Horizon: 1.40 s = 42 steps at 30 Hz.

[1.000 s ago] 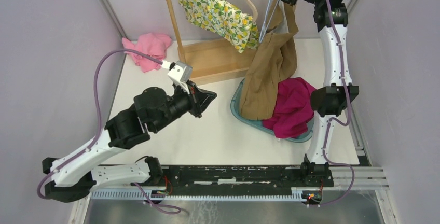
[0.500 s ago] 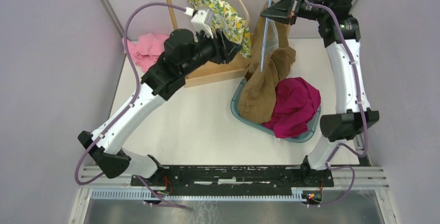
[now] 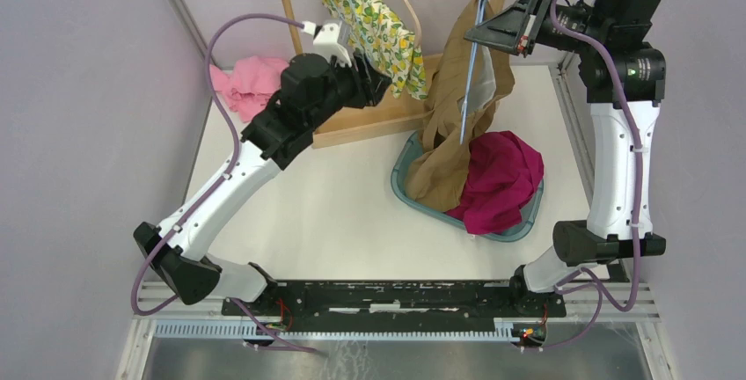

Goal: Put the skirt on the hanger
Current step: Adjust the clothesline at the center of the board.

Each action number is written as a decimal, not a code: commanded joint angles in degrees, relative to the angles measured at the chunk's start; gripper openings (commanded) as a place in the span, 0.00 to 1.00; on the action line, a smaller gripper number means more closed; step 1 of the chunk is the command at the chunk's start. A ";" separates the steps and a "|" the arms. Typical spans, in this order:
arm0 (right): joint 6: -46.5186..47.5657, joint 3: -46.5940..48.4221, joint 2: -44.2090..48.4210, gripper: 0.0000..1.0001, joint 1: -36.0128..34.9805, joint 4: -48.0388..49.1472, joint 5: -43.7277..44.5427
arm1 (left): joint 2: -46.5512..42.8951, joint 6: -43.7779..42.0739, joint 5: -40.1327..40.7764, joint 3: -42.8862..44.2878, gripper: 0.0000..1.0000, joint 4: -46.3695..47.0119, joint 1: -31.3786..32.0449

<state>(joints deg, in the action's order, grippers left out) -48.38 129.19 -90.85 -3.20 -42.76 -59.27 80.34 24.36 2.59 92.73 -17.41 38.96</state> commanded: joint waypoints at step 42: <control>5.98 -0.93 20.54 0.01 4.87 -8.22 8.70 | 66.81 16.12 12.62 39.85 0.80 -11.53 -5.64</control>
<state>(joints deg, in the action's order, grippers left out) -43.66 124.27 -73.38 1.56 -55.33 -50.52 146.98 34.96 17.26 131.31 -25.30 33.85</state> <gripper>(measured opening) 0.042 0.804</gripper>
